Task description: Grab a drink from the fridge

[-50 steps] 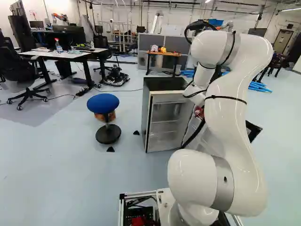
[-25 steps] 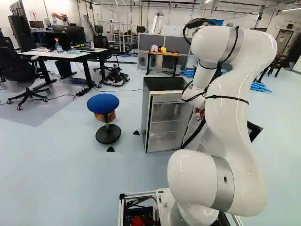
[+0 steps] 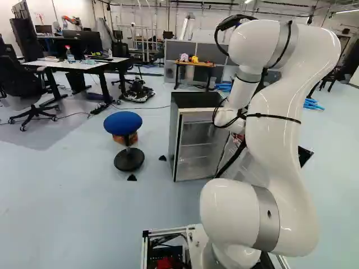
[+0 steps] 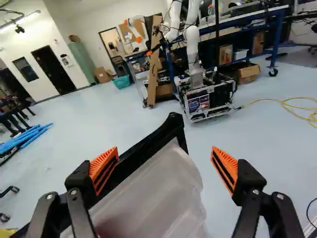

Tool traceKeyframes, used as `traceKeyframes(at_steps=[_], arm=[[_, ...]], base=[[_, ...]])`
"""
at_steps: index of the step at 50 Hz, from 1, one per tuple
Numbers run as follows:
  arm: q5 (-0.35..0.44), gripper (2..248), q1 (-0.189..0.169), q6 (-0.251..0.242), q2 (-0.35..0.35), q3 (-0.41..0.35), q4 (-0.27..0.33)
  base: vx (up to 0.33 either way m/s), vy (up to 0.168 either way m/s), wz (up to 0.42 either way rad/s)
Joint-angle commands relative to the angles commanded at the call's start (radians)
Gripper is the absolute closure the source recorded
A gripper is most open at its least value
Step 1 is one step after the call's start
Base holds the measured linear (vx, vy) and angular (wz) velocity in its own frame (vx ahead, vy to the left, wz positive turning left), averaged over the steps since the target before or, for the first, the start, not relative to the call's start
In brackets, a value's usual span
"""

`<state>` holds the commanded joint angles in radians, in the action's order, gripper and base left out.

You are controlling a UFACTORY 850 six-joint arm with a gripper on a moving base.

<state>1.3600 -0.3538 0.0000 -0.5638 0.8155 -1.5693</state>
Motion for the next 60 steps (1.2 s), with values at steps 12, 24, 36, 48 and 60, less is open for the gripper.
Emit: traceKeyframes(at_steps=[12,24,36,48,60], arm=[[0.0,3,0.013,0.0,0.047,-0.084,0.126],[-0.005,3,0.028,0.0,0.098,-0.168,0.254],[-0.012,3,0.047,0.0,0.152,-0.251,0.379],[-0.02,3,0.07,0.0,0.209,-0.335,0.506],[-0.033,3,0.093,0.0,0.269,-0.416,0.632]], base=[[0.0,0.0,0.0],[0.0,0.0,0.0],[0.0,0.0,0.0],[0.0,0.0,0.0],[0.0,0.0,0.0]])
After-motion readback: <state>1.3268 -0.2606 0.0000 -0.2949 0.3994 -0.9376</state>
